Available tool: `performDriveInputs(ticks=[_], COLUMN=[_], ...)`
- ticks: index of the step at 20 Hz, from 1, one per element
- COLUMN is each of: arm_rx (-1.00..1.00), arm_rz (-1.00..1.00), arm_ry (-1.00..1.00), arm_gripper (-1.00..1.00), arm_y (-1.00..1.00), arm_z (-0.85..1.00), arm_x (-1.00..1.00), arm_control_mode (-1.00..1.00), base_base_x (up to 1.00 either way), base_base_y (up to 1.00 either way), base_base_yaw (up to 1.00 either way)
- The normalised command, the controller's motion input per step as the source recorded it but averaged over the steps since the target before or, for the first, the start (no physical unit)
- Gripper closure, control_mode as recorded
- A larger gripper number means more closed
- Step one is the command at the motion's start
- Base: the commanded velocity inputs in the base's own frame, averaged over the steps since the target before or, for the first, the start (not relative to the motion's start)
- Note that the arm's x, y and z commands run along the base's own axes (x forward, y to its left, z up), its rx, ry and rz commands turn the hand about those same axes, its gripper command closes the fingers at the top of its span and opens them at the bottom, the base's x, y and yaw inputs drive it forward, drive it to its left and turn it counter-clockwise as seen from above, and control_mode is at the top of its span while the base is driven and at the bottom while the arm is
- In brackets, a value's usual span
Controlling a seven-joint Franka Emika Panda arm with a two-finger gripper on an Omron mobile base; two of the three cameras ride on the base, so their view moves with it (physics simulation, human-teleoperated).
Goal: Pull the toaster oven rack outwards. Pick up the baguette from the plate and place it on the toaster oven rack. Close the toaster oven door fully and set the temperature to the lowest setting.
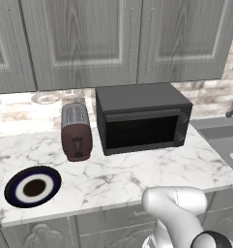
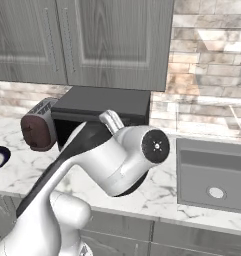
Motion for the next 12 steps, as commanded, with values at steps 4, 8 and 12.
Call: performDriveInputs(ticks=[4,8,12], arm_rx=[0.45,0.50,0.45], arm_rz=[-0.02,-0.12,-0.16], arm_ry=[0.20,0.04,-0.02], arm_gripper=[-1.00,-1.00,-1.00], arm_y=[0.00,0.02,0.22], arm_z=[-0.12,-0.32,-0.43], arm_x=[0.00,0.00,0.05], arm_control_mode=[-1.00,-1.00,-1.00], base_base_x=[0.00,0.00,0.00], base_base_y=[0.00,0.00,0.00], base_base_yaw=[0.00,0.00,0.00])
